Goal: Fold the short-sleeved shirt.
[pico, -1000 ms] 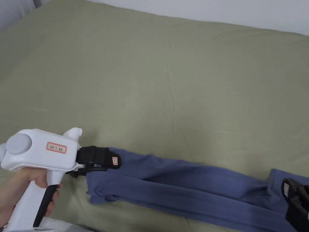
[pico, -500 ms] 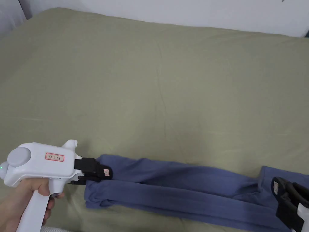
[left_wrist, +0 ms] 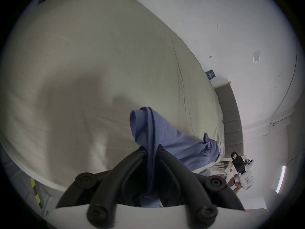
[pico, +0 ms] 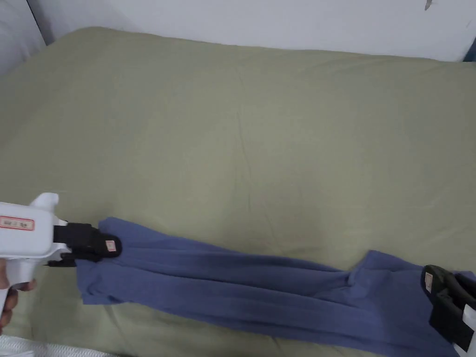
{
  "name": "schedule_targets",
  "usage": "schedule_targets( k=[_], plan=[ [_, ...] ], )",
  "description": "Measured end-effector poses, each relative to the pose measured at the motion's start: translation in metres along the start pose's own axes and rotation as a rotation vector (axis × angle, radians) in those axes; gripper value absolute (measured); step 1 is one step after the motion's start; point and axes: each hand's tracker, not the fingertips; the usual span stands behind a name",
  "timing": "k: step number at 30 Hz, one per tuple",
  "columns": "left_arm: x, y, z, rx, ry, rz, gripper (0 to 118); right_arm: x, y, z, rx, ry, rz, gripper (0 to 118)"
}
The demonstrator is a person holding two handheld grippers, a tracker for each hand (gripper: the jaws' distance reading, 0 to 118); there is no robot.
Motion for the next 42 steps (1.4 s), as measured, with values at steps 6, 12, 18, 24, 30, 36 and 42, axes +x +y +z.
schedule_targets(
  k=[6, 12, 18, 24, 30, 36, 42],
  plan=[
    [0.036, 0.000, 0.035, 0.036, 0.119, -0.089, 6, 0.010, -0.005, 0.007, 0.011, 0.006, 0.002, 2],
    [0.118, -0.021, 0.015, 0.019, 0.156, -0.280, 6, 0.023, -0.012, 0.015, 0.015, 0.004, -0.015, 2],
    [0.198, -0.050, -0.048, -0.033, 0.122, -0.352, 6, 0.036, -0.018, 0.022, 0.020, -0.011, -0.037, 2],
    [0.240, -0.084, -0.143, -0.135, 0.180, -0.469, 24, 0.052, -0.024, 0.025, 0.003, -0.030, -0.083, 2],
    [0.245, -0.091, -0.191, -0.189, 0.115, -0.425, 117, 0.064, -0.027, 0.031, -0.011, -0.065, -0.104, 2],
    [0.218, -0.077, -0.133, -0.114, 0.056, -0.391, 84, 0.065, -0.024, 0.030, -0.016, -0.061, -0.103, 2],
    [0.160, -0.067, -0.144, -0.147, 0.054, -0.258, 5, 0.055, -0.025, 0.019, -0.038, -0.025, -0.116, 2]
  ],
)
